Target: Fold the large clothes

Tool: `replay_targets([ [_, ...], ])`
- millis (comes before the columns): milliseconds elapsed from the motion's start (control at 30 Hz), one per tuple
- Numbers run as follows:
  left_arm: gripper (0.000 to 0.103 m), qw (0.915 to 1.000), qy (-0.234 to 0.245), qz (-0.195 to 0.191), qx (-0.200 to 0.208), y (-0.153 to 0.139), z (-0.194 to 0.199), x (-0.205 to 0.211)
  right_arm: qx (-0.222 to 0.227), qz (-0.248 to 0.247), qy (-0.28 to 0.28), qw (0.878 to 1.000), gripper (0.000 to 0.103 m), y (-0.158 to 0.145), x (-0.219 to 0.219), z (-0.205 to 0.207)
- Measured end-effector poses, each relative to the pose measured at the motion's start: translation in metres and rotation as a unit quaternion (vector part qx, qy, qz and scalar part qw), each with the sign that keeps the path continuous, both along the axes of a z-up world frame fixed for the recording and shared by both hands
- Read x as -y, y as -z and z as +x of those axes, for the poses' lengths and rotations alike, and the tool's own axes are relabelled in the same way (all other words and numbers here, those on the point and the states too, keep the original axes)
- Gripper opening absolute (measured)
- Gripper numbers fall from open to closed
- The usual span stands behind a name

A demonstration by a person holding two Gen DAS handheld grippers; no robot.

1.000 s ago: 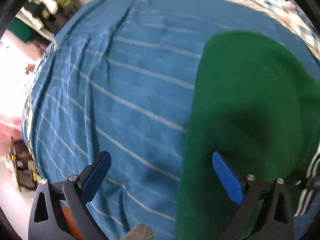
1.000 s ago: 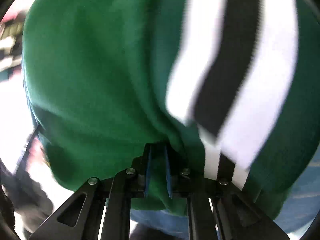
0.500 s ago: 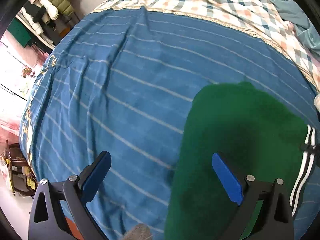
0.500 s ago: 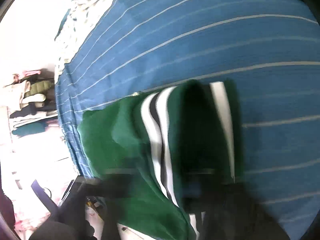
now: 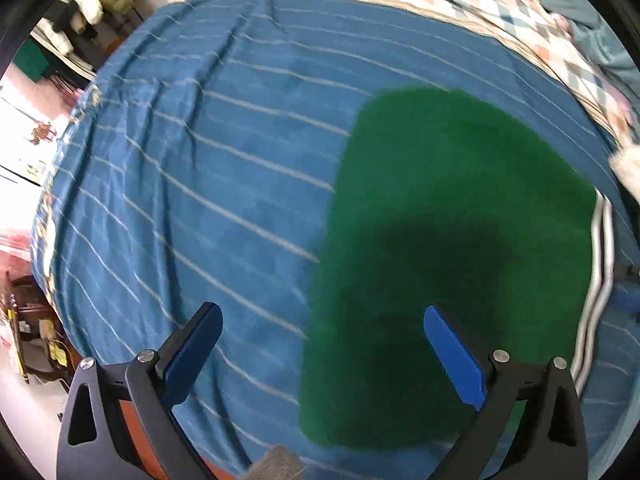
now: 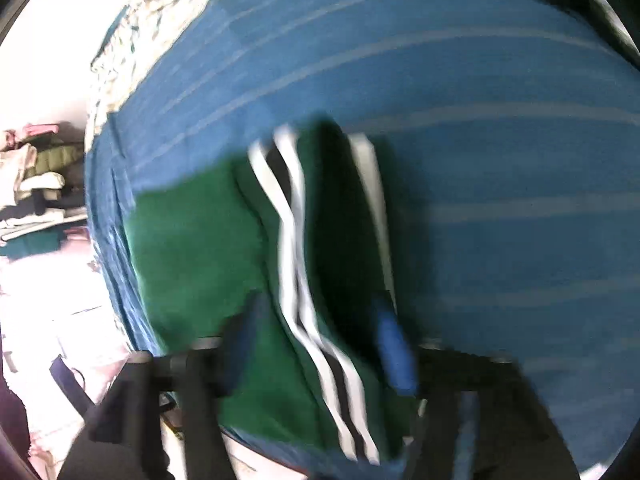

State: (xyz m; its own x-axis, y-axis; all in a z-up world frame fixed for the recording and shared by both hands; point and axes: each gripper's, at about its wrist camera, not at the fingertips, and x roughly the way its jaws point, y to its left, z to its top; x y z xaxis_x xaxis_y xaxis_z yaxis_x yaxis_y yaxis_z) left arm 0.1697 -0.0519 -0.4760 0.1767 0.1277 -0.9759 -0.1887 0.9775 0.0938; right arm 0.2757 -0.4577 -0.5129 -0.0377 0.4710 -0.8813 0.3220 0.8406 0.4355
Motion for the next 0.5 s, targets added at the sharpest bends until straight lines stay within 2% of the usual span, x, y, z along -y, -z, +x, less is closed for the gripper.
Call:
replay_targets([
  [100, 0.103, 0.9997, 0.011, 0.011, -0.021, 0.016, -0.012, 0.025, -0.048, 0.0, 0.012, 0.999, 0.071, 0.011, 0.006, -0.046],
  [200, 0.103, 0.9981, 0.017, 0.016, -0.058, 0.043, -0.021, 0.042, -0.106, 0.001, 0.042, 0.993, 0.071, 0.036, 0.006, -0.09],
  [233, 0.103, 0.9973, 0.024, 0.038, -0.058, 0.048, -0.024, 0.048, -0.118, 0.008, 0.054, 0.991, 0.071, 0.041, 0.004, -0.103],
  [267, 0.103, 0.9967, 0.031, 0.052, -0.054, 0.05, -0.025, 0.053, -0.122, 0.012, 0.061, 0.991, 0.071, 0.044, 0.004, -0.111],
  [367, 0.103, 0.9967, 0.031, 0.055, -0.052, 0.052, -0.025, 0.052, -0.121, 0.024, 0.072, 0.99, 0.069, 0.049, -0.004, -0.119],
  [400, 0.103, 0.9967, 0.031, 0.054, -0.052, 0.052, -0.024, 0.05, -0.117, 0.027, 0.071, 0.99, 0.066, 0.048, 0.001, -0.123],
  [433, 0.103, 0.9967, 0.033, 0.053, -0.052, 0.052, -0.024, 0.05, -0.107, 0.028, 0.065, 0.992, 0.052, 0.048, -0.005, -0.12],
  [467, 0.103, 0.9967, 0.033, 0.053, -0.052, 0.053, -0.024, 0.049, -0.1, 0.03, 0.058, 0.993, 0.048, 0.047, 0.0, -0.122],
  [500, 0.103, 0.9967, 0.033, 0.052, -0.052, 0.053, -0.024, 0.049, -0.093, 0.012, 0.045, 0.995, 0.045, 0.043, -0.007, -0.118],
])
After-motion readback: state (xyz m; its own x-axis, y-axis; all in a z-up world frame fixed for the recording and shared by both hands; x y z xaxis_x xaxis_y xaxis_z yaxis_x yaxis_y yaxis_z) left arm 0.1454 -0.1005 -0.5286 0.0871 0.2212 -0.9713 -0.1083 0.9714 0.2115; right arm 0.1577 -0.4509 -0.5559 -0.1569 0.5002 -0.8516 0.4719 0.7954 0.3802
